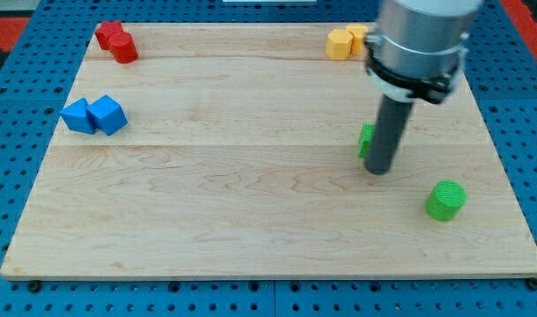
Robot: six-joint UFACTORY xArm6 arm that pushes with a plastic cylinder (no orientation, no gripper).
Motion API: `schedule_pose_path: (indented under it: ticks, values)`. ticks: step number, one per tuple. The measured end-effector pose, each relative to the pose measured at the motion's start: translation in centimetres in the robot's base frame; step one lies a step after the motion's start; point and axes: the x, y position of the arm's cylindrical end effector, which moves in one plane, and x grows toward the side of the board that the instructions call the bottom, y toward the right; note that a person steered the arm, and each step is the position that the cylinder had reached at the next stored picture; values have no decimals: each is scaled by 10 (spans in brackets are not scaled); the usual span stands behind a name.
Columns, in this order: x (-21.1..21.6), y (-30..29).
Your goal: Move the green star below to the yellow heart
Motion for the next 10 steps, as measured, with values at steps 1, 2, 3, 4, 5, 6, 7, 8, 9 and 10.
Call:
schedule_pose_path:
  ticks: [1,2,3,4,5,6,7,8,9,10]
  values:
    - [-20,14]
    - [-53,7]
    - [-36,9]
    - [-35,-31]
    - [-71,-52]
    - [-89,-78]
    - [-115,-78]
    - [-148,-59]
    - [-167,-45]
    - [-172,-19]
